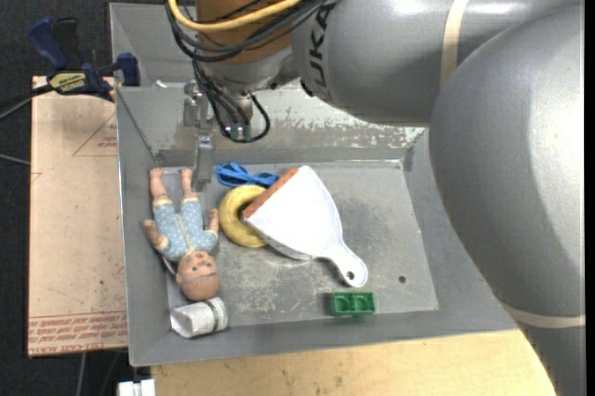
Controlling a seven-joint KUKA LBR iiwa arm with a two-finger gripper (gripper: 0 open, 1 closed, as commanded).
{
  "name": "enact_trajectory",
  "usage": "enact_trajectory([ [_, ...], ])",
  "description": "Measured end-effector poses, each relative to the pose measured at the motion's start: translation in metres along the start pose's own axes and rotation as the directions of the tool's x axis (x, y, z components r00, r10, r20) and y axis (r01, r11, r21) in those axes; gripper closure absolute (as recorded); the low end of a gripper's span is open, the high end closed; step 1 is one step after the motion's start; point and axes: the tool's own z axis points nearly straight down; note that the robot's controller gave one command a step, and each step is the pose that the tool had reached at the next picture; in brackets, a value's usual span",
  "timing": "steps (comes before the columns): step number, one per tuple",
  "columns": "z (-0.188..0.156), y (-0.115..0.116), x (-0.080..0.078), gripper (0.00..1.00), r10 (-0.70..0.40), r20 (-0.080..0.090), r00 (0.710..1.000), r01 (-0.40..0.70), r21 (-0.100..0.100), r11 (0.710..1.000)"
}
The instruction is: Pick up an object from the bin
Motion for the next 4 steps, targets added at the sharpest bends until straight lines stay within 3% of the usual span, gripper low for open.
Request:
enact_trajectory([
  [1, -0.006, -0.002, -0.001, 0.0, 0.004, 0.007, 1.0, -0.004, -0.001, 1.0],
  [2, 0.046, 0.0, 0.025, 0.0, -0.117, 0.007, 0.993, 0.117, -0.001, 0.993],
  [3, 0.07, -0.002, 0.052, 0.0, -0.371, 0.006, 0.929, 0.371, 0.001, 0.929],
  [4, 0.078, -0.002, 0.064, 0.0, -0.511, 0.008, 0.859, 0.511, 0.002, 0.86],
])
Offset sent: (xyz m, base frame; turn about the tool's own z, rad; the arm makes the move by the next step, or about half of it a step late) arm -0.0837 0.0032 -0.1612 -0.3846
